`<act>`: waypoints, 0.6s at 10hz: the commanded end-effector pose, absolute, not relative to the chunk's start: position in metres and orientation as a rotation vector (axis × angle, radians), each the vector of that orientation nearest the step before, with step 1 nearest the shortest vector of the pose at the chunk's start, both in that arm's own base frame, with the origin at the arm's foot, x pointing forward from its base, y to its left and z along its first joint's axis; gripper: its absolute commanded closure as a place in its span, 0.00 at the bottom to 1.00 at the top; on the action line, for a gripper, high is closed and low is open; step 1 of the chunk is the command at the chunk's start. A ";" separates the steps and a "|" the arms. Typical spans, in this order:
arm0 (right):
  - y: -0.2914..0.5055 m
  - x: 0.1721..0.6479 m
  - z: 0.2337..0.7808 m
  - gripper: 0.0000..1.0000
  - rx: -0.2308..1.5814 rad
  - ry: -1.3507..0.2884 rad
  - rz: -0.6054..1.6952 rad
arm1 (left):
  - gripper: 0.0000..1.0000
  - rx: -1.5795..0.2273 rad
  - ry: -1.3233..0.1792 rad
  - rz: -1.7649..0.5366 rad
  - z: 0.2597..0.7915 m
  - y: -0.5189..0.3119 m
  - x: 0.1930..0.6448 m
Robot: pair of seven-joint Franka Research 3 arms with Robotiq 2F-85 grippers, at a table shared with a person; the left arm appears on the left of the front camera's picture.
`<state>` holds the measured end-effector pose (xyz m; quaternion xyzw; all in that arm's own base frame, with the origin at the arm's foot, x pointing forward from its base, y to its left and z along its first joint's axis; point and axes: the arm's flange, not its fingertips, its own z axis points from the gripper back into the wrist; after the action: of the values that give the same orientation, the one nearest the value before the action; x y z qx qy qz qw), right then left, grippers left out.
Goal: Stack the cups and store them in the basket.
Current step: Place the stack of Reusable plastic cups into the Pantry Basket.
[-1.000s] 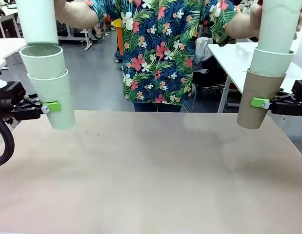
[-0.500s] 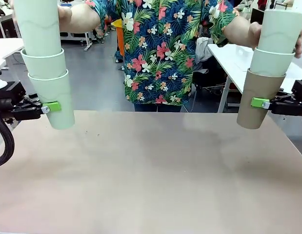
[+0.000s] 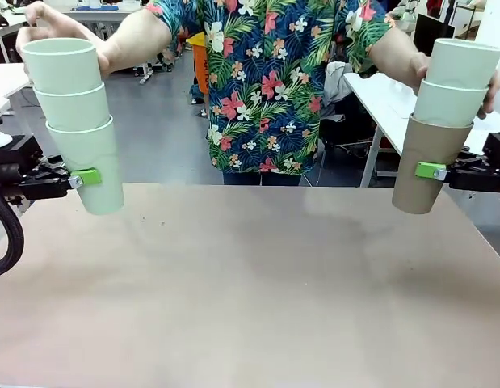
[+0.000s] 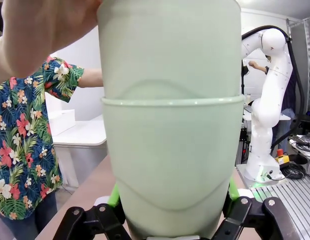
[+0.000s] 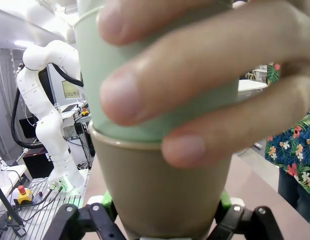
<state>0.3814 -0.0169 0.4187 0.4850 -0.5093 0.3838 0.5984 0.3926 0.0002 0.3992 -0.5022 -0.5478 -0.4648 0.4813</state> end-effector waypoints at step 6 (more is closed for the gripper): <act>-0.017 0.381 0.421 0.14 1.122 -1.183 0.897 | 0.14 -1.221 -1.347 -1.140 0.403 -0.001 0.391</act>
<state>0.3815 -0.0170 0.4184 0.4849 -0.5091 0.3836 0.5987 0.3927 0.0002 0.3990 -0.5021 -0.5476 -0.4647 0.4817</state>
